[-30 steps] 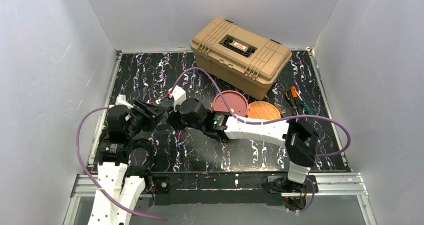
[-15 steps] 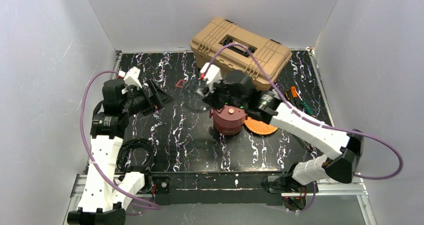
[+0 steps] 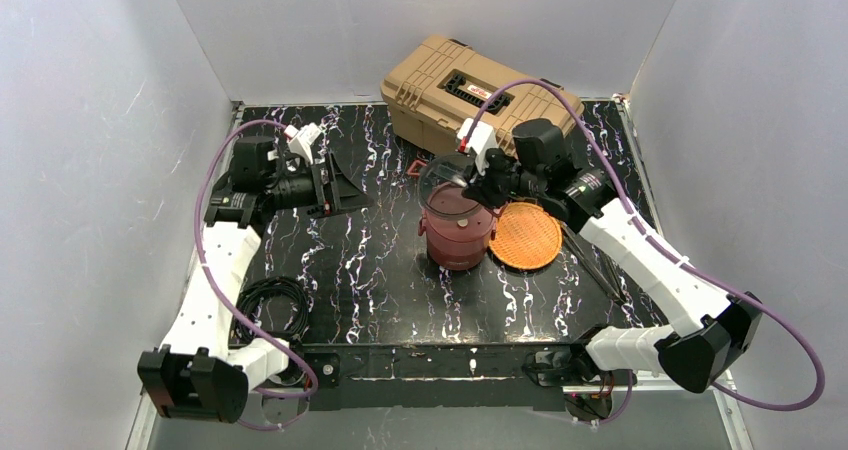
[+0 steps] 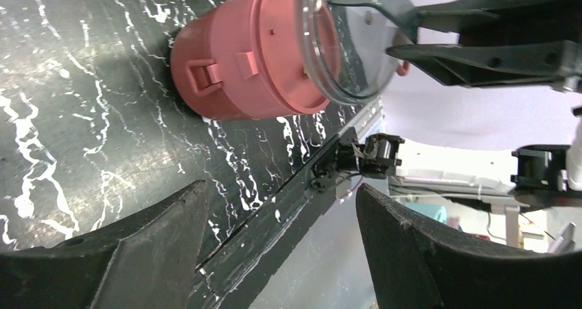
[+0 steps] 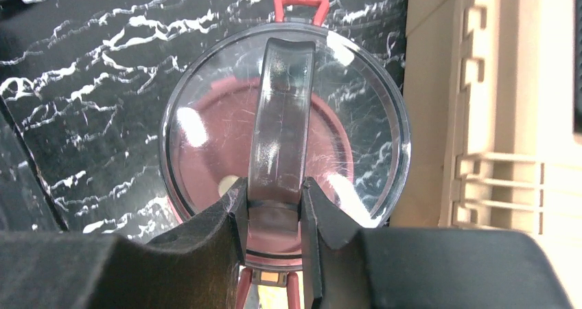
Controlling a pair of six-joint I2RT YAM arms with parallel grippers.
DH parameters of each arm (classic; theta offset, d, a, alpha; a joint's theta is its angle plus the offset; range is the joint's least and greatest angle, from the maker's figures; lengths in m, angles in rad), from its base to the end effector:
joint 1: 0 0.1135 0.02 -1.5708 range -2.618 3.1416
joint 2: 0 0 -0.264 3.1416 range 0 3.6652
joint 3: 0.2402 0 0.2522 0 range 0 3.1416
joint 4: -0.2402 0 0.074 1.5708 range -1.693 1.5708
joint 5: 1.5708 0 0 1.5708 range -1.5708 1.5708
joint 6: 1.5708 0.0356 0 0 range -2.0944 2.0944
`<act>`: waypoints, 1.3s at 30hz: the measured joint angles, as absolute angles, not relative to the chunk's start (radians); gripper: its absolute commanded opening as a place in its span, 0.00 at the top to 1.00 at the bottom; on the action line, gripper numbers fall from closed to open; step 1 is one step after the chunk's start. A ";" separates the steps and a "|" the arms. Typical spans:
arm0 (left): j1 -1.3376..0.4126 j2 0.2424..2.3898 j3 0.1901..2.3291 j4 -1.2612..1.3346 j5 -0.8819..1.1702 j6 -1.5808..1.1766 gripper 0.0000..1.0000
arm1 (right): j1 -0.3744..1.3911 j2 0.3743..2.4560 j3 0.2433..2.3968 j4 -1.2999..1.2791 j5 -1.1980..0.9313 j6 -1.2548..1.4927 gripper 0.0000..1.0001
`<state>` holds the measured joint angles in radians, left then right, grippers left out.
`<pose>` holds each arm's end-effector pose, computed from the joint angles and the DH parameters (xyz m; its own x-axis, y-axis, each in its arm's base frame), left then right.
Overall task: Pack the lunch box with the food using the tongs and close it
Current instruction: Close the box lid on the packing box.
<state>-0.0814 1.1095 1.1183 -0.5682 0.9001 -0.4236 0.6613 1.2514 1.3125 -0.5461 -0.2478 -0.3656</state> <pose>0.2254 -0.0464 0.3610 -0.7750 -0.1931 -0.6018 0.4320 0.5332 -0.7274 0.2108 0.1751 0.3884 -0.0695 -0.4933 -0.8671 -0.8475 0.4877 -0.2095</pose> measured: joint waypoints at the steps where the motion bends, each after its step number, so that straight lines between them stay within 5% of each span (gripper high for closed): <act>1: -0.084 1.134 1.124 -0.553 0.917 -0.422 0.24 | 0.636 1.256 1.307 -0.561 -0.268 -0.374 0.99; 22: -0.239 1.546 1.224 -0.351 0.989 -0.471 0.29 | 0.519 1.248 1.182 -0.593 -0.496 -0.460 0.99; 30: -0.292 1.658 1.288 -0.278 0.996 -0.513 0.57 | 0.519 1.284 1.182 -0.571 -0.504 -0.473 0.99; 39: -0.303 1.728 1.316 -0.247 1.007 -0.546 0.71 | 0.518 1.292 1.182 -0.570 -0.512 -0.477 0.99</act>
<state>-0.3035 1.7283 1.3159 -0.2466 1.0069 -0.5457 0.5182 1.2919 1.1816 -0.5705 -0.5117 -0.4767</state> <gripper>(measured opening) 0.330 0.353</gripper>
